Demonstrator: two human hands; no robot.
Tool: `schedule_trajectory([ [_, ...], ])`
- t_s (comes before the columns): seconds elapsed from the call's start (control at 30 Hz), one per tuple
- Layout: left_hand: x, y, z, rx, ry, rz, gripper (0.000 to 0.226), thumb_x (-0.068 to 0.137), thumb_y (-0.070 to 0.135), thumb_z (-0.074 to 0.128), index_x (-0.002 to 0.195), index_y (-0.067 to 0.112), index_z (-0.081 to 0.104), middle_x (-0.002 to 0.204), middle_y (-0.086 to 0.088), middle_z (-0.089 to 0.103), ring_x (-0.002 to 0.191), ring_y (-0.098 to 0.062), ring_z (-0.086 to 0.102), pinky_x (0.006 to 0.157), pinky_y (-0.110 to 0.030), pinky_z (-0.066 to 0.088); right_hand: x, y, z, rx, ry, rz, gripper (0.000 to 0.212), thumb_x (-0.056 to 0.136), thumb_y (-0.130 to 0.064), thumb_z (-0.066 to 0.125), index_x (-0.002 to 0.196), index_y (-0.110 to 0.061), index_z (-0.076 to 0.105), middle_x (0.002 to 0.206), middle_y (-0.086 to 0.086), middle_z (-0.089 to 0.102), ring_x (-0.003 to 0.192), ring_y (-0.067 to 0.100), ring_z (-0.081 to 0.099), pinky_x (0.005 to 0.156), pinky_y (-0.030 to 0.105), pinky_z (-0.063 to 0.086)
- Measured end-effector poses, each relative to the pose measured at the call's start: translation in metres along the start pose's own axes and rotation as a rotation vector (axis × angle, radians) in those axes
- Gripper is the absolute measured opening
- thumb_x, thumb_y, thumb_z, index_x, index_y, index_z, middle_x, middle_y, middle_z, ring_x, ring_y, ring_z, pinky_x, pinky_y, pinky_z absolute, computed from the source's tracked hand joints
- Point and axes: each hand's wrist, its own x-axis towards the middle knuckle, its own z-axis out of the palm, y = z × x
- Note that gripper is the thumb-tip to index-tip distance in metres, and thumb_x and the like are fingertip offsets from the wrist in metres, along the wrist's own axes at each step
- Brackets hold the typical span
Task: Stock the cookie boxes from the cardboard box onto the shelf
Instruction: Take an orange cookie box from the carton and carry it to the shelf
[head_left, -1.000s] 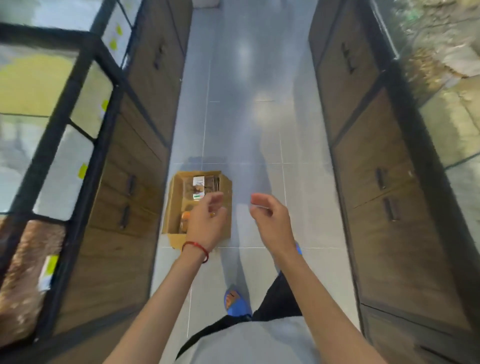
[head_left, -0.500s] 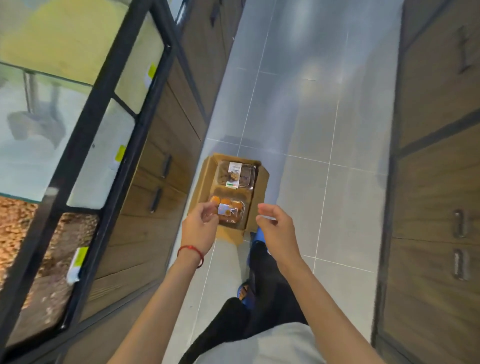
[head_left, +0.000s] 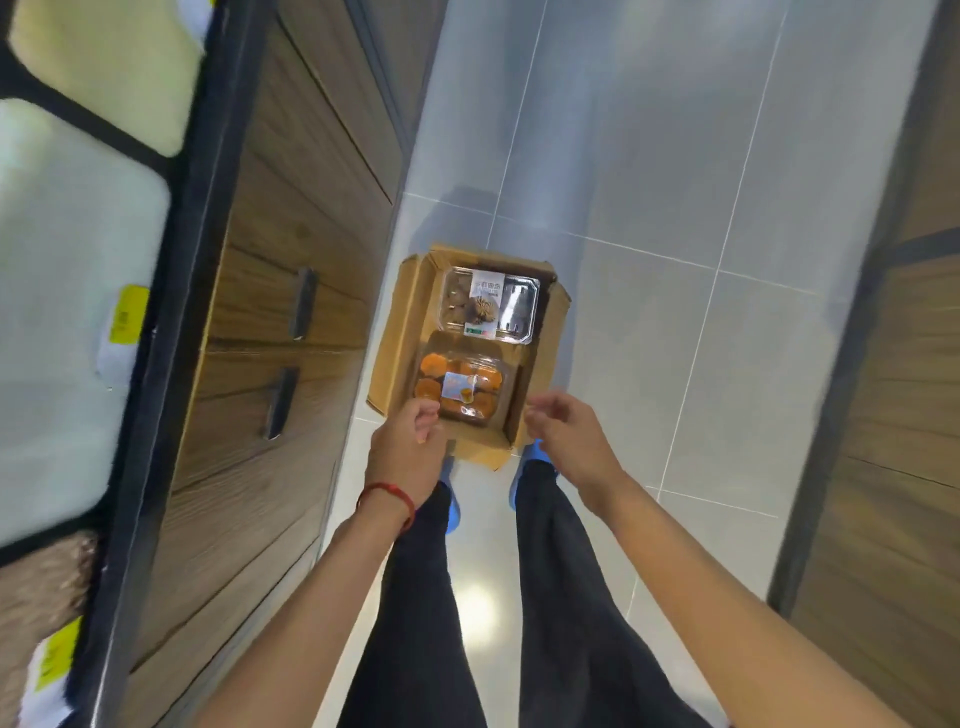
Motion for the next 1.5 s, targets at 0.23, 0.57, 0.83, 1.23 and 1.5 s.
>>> schedule_trajectory([
  [0.23,0.143,-0.076,0.04,0.187,-0.196,-0.074,0.033,0.094,0.011,0.052,0.125,0.018,0.059,0.125,-0.001,0.062,0.114,-0.021,0.059,0.097,-0.035,0.05,0.149,0.068,0.055,0.113,0.046,0.159,0.018,0.095,-0.02,0.063,0.111,-0.02,0.068,0.107,0.002,0.067,0.098,0.019,0.062,0.093,0.038,0.053],
  [0.57,0.352,-0.187,0.13,0.36,-0.159,-0.156,0.089,0.086,0.033,0.071,0.154,0.009,0.018,0.158,-0.013,0.025,0.143,-0.03,0.032,0.116,-0.038,0.028,0.329,0.172,0.12,0.031,0.018,0.251,0.043,0.09,-0.017,0.072,0.128,-0.017,0.051,0.128,0.006,0.062,0.11,0.02,0.061,0.091,0.032,0.053],
  [0.83,0.419,-0.272,0.173,0.26,-0.137,-0.16,0.102,0.075,0.045,0.081,0.151,0.012,0.022,0.153,-0.008,0.033,0.141,-0.023,0.036,0.117,-0.036,0.032,0.411,0.239,0.168,0.01,0.13,0.267,0.102,0.053,-0.048,0.092,0.139,-0.019,0.045,0.137,0.005,0.053,0.123,0.025,0.059,0.104,0.046,0.053],
  [1.23,0.392,-0.272,0.182,0.098,-0.028,-0.158,0.063,0.08,0.046,0.076,0.115,0.028,0.026,0.113,-0.001,0.053,0.108,-0.025,0.059,0.099,-0.044,0.05,0.397,0.251,0.164,-0.035,0.156,0.238,0.083,0.078,-0.022,0.088,0.133,-0.017,0.024,0.14,0.008,0.046,0.129,0.024,0.053,0.109,0.041,0.049],
  [1.5,0.331,-0.215,0.133,0.006,0.037,-0.138,0.071,0.075,0.048,0.08,0.123,0.024,0.033,0.116,0.001,0.057,0.104,-0.019,0.061,0.095,-0.043,0.054,0.314,0.205,0.135,-0.109,0.133,0.156,0.081,0.071,-0.04,0.091,0.122,-0.02,0.031,0.126,0.001,0.054,0.111,0.018,0.06,0.092,0.033,0.054],
])
